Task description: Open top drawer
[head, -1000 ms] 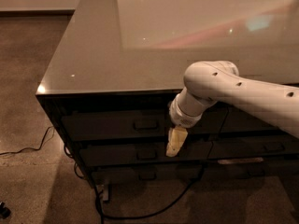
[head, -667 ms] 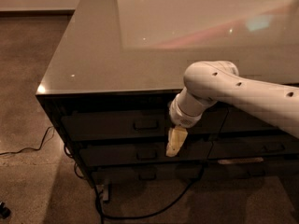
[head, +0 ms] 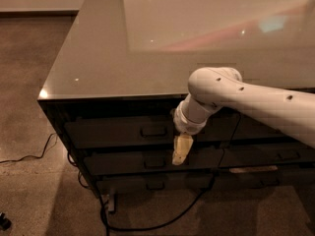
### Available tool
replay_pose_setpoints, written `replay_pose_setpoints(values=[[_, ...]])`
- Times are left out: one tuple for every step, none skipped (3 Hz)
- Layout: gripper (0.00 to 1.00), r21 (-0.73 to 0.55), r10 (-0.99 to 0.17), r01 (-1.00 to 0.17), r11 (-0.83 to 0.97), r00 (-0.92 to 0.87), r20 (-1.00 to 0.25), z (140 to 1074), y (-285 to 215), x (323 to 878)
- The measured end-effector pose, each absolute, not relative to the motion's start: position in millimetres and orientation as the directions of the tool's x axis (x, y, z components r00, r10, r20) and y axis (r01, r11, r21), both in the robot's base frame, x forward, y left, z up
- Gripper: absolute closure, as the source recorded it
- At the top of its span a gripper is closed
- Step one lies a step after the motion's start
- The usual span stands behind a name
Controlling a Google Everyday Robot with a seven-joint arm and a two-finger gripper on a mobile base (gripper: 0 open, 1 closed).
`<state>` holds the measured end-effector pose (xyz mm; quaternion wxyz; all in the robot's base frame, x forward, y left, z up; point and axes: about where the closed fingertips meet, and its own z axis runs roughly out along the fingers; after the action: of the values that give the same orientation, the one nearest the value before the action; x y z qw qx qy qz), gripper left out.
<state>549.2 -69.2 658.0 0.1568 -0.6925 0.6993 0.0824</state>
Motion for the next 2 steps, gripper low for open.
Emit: replay_pose_setpoints(values=[[0.00, -0.105, -0.946, -0.994, 0.010, 0.024, -0.323, 650.2, -62.8, 558.0], [0.00, -0.098, -0.960, -0.995, -0.006, 0.034, -0.279, 641.6, -60.4, 560.4]])
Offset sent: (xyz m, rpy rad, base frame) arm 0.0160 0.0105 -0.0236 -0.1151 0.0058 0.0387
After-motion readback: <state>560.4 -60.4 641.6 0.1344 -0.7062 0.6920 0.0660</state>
